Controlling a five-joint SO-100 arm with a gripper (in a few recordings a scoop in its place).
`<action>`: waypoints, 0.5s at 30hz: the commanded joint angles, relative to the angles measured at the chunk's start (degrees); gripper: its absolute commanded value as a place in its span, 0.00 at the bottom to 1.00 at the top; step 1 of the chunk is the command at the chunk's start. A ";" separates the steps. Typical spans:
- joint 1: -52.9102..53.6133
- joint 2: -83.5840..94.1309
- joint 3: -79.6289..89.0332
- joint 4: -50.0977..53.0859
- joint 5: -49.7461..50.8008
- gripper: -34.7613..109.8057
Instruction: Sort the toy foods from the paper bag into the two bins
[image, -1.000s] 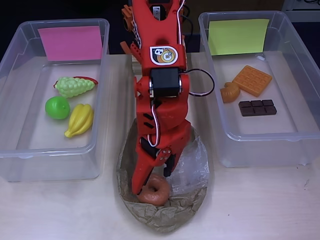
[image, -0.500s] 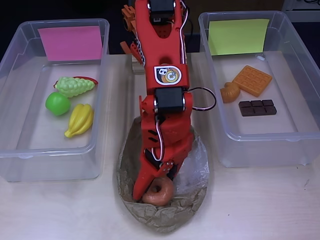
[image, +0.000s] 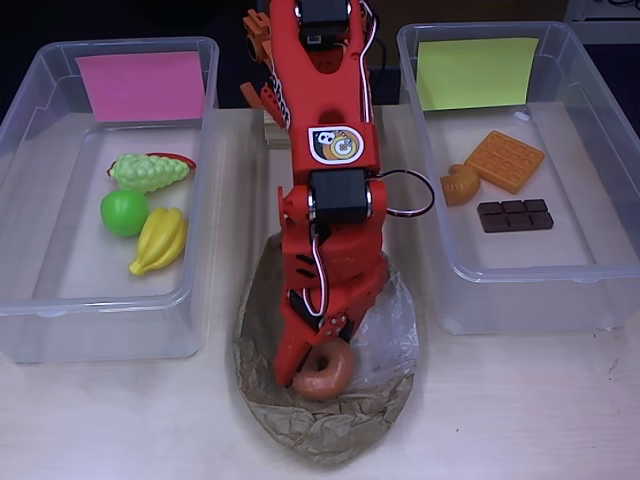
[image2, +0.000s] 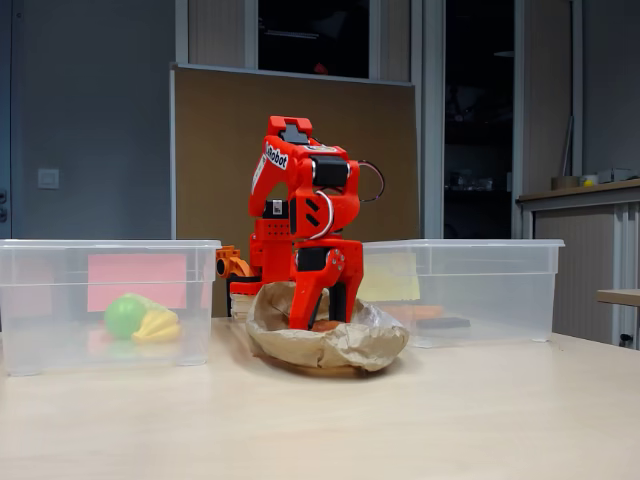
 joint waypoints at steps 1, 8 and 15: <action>-0.62 8.35 -0.35 6.59 2.55 0.46; -1.85 21.62 0.44 21.01 9.58 0.46; -9.23 39.81 6.33 29.97 21.36 0.45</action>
